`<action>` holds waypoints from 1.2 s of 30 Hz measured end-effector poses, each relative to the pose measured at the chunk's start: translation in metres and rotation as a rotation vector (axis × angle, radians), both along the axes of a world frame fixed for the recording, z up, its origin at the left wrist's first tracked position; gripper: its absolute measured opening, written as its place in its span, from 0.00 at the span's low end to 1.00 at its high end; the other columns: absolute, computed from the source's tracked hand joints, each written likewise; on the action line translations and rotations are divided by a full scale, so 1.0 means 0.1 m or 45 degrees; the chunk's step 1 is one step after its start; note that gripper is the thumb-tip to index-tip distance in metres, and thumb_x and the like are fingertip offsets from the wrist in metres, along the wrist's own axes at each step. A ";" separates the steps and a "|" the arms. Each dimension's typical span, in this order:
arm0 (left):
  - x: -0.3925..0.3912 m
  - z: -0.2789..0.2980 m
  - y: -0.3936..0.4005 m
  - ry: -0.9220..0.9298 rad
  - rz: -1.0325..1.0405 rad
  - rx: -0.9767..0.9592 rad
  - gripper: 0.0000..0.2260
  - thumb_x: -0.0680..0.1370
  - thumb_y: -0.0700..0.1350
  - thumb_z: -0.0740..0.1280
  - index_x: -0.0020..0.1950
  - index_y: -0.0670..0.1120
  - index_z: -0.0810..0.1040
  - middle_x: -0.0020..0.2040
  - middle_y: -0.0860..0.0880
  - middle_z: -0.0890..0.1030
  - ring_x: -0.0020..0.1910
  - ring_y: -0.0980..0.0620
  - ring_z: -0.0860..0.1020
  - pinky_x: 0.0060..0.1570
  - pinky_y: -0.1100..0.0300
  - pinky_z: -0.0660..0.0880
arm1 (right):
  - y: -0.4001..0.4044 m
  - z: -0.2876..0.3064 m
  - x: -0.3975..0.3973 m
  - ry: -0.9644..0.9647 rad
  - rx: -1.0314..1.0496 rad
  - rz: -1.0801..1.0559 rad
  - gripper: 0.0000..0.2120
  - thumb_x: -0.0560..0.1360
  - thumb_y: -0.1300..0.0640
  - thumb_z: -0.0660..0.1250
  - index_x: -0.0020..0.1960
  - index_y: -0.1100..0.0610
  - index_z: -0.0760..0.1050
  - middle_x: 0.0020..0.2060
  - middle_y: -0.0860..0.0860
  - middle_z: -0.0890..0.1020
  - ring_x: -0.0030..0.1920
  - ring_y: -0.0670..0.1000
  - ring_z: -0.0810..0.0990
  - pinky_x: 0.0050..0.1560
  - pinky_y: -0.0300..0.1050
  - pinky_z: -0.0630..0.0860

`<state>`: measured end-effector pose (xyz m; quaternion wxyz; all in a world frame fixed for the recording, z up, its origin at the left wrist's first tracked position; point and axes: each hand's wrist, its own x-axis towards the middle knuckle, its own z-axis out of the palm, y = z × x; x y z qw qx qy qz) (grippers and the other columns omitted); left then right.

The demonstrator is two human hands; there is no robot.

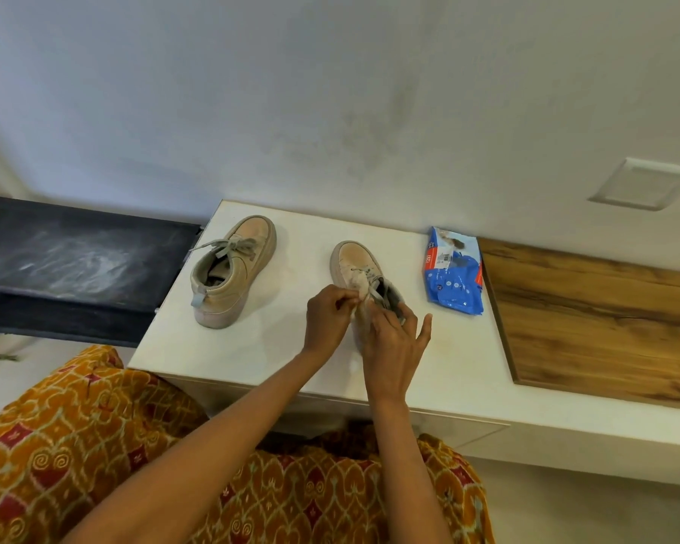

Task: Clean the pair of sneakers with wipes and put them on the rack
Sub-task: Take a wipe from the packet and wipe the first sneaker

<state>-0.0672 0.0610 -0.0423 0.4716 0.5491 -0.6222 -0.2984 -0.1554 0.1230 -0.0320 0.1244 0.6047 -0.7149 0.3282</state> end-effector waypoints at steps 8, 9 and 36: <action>-0.16 0.20 -0.15 0.036 0.060 0.115 0.08 0.75 0.40 0.68 0.52 0.40 0.82 0.50 0.43 0.83 0.48 0.49 0.81 0.47 0.75 0.70 | -0.01 -0.10 -0.04 0.033 0.041 0.008 0.22 0.65 0.58 0.77 0.58 0.53 0.79 0.55 0.51 0.82 0.64 0.56 0.74 0.71 0.63 0.57; -0.15 0.17 -0.05 0.043 0.053 0.086 0.07 0.75 0.40 0.69 0.52 0.40 0.82 0.49 0.44 0.83 0.46 0.51 0.80 0.45 0.78 0.68 | 0.00 -0.10 -0.04 0.035 0.016 0.008 0.19 0.68 0.56 0.76 0.58 0.53 0.79 0.55 0.51 0.82 0.65 0.56 0.74 0.71 0.62 0.56; -0.13 -0.10 0.15 0.144 0.220 0.149 0.06 0.77 0.41 0.67 0.49 0.41 0.82 0.46 0.45 0.83 0.41 0.55 0.79 0.41 0.76 0.70 | 0.07 -0.06 0.02 -0.173 0.062 0.038 0.23 0.80 0.45 0.49 0.63 0.54 0.76 0.62 0.50 0.78 0.73 0.52 0.63 0.74 0.56 0.46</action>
